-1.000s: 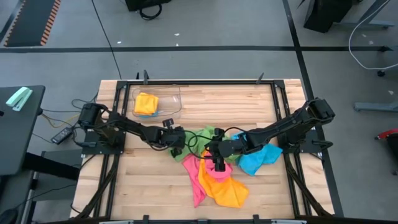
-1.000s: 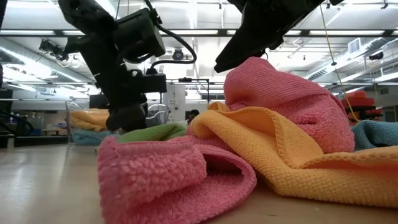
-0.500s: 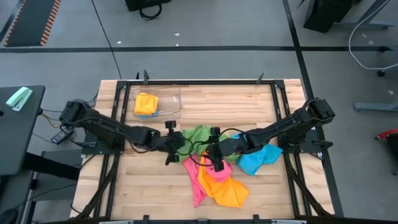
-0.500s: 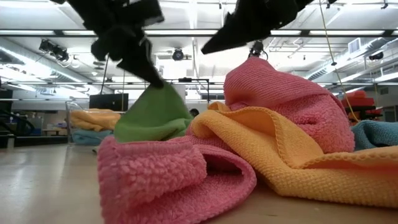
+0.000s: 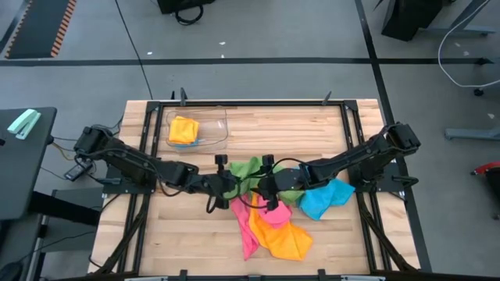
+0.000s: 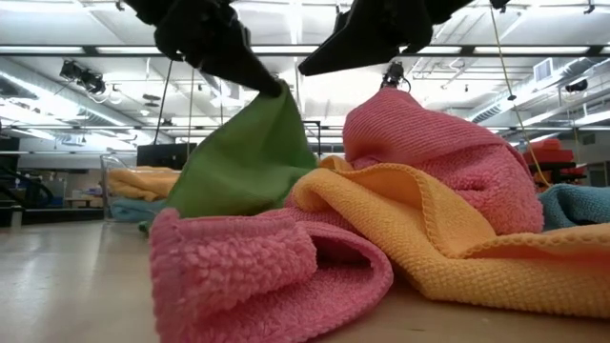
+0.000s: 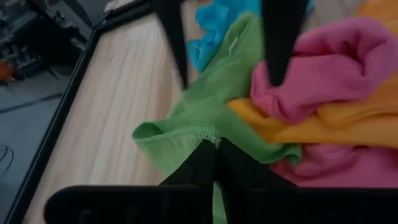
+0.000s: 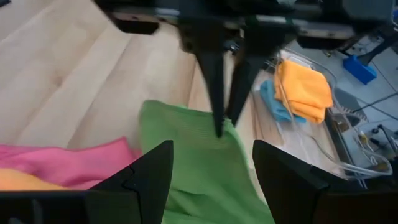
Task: Fold microfiber towels
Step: Fold the left green microfiber towel
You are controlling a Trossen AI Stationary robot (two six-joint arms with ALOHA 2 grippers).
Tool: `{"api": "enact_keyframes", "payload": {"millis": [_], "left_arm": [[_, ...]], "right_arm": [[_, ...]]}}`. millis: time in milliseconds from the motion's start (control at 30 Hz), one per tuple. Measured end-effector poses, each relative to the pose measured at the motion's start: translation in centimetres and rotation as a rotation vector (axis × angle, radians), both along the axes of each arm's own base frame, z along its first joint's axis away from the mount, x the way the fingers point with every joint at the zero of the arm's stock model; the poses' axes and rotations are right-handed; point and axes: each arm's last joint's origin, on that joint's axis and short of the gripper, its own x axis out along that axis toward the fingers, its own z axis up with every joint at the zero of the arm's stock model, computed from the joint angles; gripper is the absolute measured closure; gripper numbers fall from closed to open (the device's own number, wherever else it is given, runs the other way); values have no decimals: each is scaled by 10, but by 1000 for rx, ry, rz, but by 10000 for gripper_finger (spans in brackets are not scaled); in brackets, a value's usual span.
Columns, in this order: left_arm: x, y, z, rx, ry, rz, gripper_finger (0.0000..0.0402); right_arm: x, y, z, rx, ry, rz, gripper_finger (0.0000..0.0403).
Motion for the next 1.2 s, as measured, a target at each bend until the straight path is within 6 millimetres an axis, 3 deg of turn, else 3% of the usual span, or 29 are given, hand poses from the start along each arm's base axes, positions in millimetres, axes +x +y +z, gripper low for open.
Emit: {"api": "enact_keyframes", "payload": {"millis": [133,267,500,600,800,1033,1200], "left_arm": [[1,-1,2,11,-15,-13,372],[-1,-6,1,27,-8,-22,389],[-12,-15,17,102,-67,-8,375],[-18,-18,24,100,-92,-13,371],[-24,-20,30,121,-103,9,393],[-26,-15,20,110,-27,48,365],[-28,-10,14,104,26,80,362]], "right_arm": [[0,-5,-1,3,15,-20,173],[-3,-7,-7,4,79,-50,173],[-6,-20,-12,3,101,-260,173],[-6,-25,-14,53,136,-203,173],[-4,-19,-23,157,184,-141,173],[8,-2,-64,155,286,-125,173],[17,-1,-63,138,276,-137,173]]}}
